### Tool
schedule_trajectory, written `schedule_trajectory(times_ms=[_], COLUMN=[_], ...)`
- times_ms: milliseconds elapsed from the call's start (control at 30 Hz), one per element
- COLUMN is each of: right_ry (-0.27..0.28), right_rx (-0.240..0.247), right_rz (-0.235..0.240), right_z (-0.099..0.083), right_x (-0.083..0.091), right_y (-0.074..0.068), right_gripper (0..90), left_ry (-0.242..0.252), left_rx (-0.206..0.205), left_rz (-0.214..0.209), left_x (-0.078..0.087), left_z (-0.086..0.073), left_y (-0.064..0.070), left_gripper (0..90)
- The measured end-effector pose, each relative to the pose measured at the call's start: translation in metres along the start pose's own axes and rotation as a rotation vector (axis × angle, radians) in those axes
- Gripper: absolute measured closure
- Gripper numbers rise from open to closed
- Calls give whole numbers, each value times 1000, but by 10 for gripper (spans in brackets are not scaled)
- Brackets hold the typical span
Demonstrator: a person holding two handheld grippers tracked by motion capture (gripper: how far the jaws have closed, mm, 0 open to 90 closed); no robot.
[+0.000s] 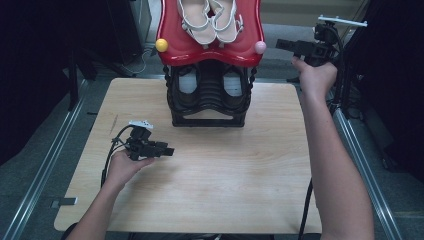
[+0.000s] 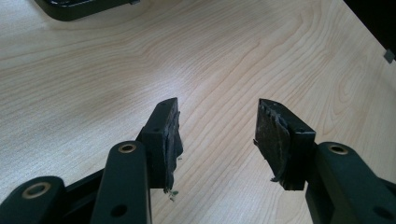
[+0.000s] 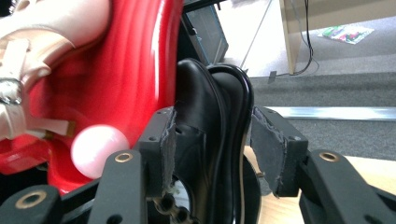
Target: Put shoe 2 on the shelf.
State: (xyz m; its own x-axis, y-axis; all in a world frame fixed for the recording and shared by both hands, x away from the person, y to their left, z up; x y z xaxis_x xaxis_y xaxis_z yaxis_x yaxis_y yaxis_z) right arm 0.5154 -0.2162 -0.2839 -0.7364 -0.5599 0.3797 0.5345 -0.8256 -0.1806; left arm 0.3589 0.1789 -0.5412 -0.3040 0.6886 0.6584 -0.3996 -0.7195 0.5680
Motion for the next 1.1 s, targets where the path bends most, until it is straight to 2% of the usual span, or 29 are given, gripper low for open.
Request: schedule_trajectory(times_ms=[333, 500, 667, 767, 833, 1100], right_ry=[-25, -46, -59, -68, -81, -84], right_rx=[-21, -11, -23, -35, -25, -37], right_rz=[-6, -1, 18, 39, 40, 77], right_z=[-27, -42, -60, -69, -77, -101], right_x=[4, 2, -2, -3, -4, -6], right_y=[13, 12, 13, 11, 9, 1], right_gripper=[448, 424, 405, 401, 395, 364], left_ry=[1, 3, 3, 6, 2, 3], left_rx=[1, 1, 1, 0, -8, -5], left_rz=[2, -3, -1, 1, 3, 5], left_x=[0, -1, -1, -1, -1, -1], left_z=[0, 0, 0, 0, 0, 0], left_y=[0, 0, 0, 0, 0, 0], left_gripper=[501, 500, 497, 497, 497, 498])
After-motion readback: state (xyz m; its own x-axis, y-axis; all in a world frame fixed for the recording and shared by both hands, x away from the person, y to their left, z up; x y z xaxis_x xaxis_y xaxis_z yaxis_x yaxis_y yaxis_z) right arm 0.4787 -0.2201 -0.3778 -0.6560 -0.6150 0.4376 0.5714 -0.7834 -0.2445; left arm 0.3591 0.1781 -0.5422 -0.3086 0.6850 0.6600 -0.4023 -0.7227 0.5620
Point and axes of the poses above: each handheld gripper's, and its own axes: x roughly backward along the jaws, z roughly out of its top, y roughly to its right, the point moved 6 cm from there along -x, roughly forward along the jaws, and after that the axes turned 15 degrees about x, right-handed, at the moved point
